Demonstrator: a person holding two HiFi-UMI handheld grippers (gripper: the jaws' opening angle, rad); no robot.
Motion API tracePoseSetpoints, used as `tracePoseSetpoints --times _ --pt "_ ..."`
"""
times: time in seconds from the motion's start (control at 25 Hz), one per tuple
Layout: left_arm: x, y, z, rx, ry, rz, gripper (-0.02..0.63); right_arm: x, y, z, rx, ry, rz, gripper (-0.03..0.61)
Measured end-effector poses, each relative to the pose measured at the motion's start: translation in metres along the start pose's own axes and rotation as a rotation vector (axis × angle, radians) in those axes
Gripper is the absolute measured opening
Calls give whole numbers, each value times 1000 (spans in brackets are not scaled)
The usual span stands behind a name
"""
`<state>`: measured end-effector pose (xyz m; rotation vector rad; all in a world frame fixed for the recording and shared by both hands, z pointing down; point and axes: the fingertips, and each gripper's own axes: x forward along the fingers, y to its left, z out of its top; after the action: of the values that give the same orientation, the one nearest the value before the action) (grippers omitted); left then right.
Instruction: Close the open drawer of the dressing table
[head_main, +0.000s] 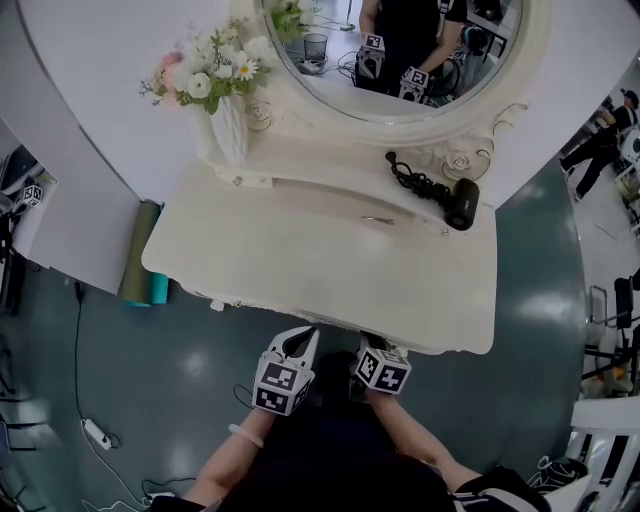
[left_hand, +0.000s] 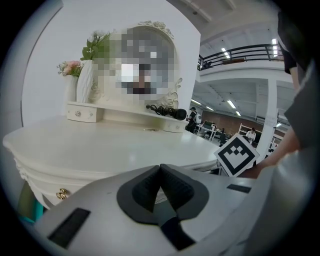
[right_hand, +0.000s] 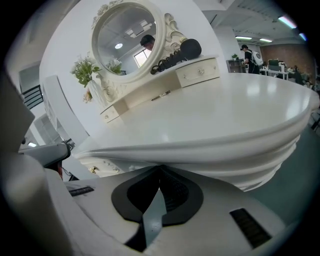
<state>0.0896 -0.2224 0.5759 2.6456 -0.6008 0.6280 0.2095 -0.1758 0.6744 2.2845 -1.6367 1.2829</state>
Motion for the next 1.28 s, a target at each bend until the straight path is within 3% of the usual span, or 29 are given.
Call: tracePoseSetpoints --times 0.16,0.64,1.28 --pt "0 4 0 -6 -3 15 20 6 -1 4 34 0 -3 14" --pt "-11 3 0 -5 -17 40 20 2 0 5 6 -14 8 14" --pt "-43 -21 -10 22 -42 -12 20 -59 10 -18 81 -150 62 14"
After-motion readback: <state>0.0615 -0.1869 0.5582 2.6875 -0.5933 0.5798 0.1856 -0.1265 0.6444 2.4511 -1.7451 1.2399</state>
